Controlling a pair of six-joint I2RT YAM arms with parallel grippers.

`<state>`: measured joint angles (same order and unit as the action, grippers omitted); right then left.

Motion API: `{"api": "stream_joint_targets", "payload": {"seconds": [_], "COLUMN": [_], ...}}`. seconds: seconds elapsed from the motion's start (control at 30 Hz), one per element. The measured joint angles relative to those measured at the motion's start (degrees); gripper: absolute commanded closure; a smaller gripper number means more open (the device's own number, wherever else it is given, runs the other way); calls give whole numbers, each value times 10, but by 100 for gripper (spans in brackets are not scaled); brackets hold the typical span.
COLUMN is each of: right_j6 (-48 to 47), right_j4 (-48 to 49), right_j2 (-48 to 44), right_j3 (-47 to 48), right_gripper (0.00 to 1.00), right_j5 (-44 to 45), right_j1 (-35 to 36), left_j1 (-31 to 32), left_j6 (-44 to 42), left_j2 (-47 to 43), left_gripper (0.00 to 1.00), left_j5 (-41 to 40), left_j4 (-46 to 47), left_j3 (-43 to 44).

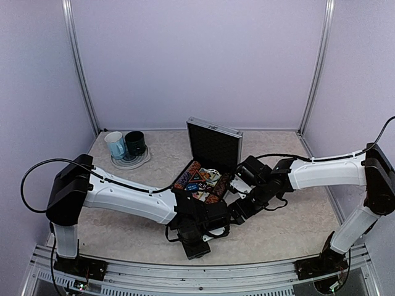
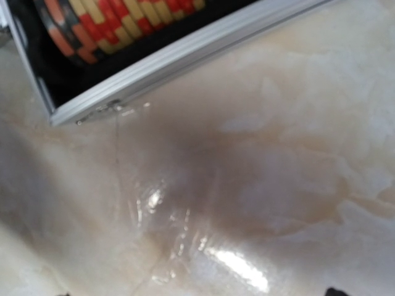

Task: Pack up texas hold em set
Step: Pick up the pile of poker chips from the center of the board.

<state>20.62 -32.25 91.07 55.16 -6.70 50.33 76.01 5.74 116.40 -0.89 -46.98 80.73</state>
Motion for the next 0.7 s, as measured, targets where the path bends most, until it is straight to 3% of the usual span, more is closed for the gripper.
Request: {"api": "stream_joint_targets", "payload": {"seconds": [0.43, 0.7], "right_j6": [0, 0], "right_j4": [0, 0], "right_j2": [0, 0], "right_j3": [0, 0], "right_gripper": [12, 12], "right_j5": [0, -2], "right_j1": [0, 0], "left_j1": [-4, -7], "left_j6": [-1, -3], "left_j2": [-12, -19], "left_gripper": [58, 59], "left_j5": [-1, 1], "left_j4": [20, 33], "left_j3": [-19, -30]}}
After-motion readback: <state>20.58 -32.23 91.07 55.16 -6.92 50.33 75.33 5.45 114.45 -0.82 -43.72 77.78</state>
